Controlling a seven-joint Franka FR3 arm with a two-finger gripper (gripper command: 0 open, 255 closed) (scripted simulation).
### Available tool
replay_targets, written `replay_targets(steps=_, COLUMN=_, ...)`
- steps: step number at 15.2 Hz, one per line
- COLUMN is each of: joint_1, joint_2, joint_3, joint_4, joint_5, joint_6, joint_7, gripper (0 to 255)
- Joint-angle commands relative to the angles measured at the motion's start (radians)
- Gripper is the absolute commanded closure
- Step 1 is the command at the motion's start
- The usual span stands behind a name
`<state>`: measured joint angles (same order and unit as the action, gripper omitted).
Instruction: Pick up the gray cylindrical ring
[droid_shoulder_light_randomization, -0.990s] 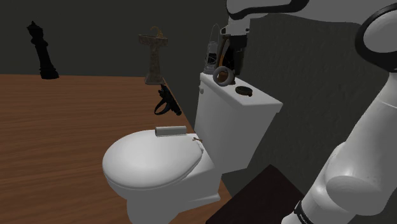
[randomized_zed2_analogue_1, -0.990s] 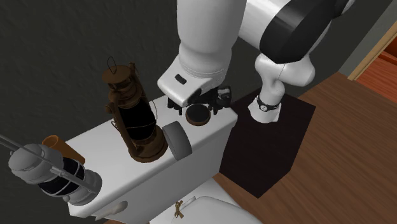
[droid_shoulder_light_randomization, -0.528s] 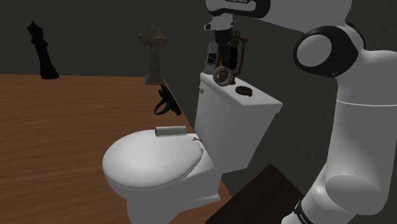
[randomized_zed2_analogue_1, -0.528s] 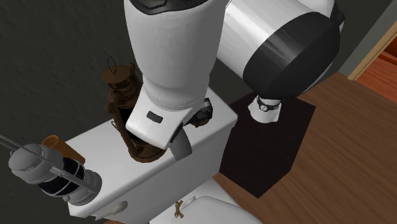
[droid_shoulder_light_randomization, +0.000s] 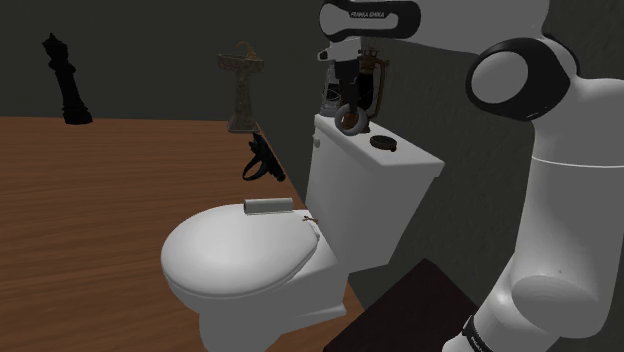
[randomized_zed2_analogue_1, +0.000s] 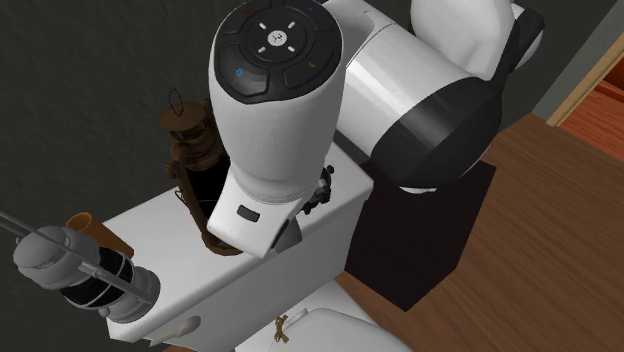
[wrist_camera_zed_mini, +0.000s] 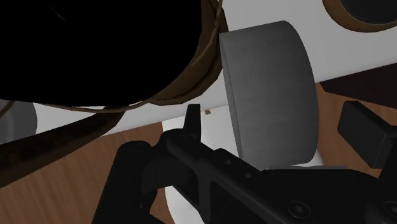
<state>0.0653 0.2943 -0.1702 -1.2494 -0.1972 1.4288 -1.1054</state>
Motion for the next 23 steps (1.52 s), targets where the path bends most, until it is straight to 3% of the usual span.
replay_targets(steps=1, joint_1=0.0, joint_2=-0.003, joint_3=0.0, joint_4=-0.01, joint_5=0.0, joint_6=0.007, joint_7=0.001, gripper=255)
replay_targets(steps=10, joint_1=0.0, joint_2=-0.003, joint_3=0.0, joint_4=-0.01, joint_5=0.0, joint_6=0.007, joint_7=0.001, gripper=255)
replay_targets(steps=17, joint_1=-0.005, joint_2=0.048, joint_3=-0.003, joint_4=0.161, joint_5=0.004, joint_6=-0.11, joint_7=-0.027, gripper=255)
replay_targets(steps=23, joint_1=-0.016, joint_2=0.128, joint_3=-0.007, joint_4=0.37, joint_5=0.01, joint_6=-0.236, joint_7=-0.06, gripper=255)
